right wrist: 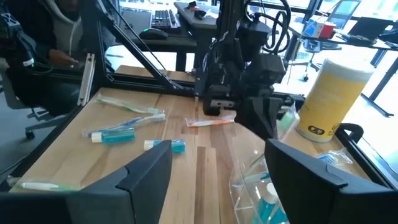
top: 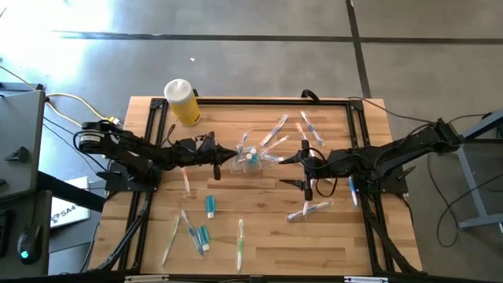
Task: Pick & Place toothbrushing station
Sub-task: Put the green toothbrush into the transparent organizer
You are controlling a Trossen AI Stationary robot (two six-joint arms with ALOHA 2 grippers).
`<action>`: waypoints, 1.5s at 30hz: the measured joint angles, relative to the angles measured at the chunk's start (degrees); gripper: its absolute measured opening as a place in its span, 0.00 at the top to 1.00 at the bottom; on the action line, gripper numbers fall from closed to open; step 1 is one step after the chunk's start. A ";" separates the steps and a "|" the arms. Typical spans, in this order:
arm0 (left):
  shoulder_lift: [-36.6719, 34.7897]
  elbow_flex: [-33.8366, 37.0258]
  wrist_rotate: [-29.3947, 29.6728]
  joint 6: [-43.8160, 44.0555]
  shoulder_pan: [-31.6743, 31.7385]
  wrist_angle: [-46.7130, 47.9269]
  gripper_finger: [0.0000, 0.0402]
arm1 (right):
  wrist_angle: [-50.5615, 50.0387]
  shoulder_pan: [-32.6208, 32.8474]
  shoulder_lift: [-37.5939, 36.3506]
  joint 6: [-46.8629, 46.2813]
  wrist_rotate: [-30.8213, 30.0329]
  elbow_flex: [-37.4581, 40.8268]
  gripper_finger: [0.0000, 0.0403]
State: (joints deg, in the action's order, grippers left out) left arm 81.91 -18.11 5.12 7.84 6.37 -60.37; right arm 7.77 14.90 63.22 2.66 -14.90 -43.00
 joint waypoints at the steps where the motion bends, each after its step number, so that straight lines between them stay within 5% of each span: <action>1: 0.56 0.00 0.20 0.16 0.00 0.07 1.00 | 0.01 0.00 0.00 0.02 0.00 0.00 0.38; 24: 5.57 -0.09 0.98 2.68 0.00 -2.45 0.99 | -1.20 0.11 0.00 -0.02 0.02 0.00 0.38; 37: 5.13 0.00 0.18 4.71 0.00 -0.56 0.67 | -1.71 0.11 0.00 -0.05 0.02 0.00 0.38; 45: 2.06 -0.06 2.47 1.76 0.00 2.77 0.64 | -3.35 0.11 0.04 -1.14 -0.18 0.00 0.38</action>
State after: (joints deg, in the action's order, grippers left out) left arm 83.97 -18.17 7.60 9.61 6.37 -57.60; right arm 4.42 15.00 63.26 1.52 -15.08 -43.00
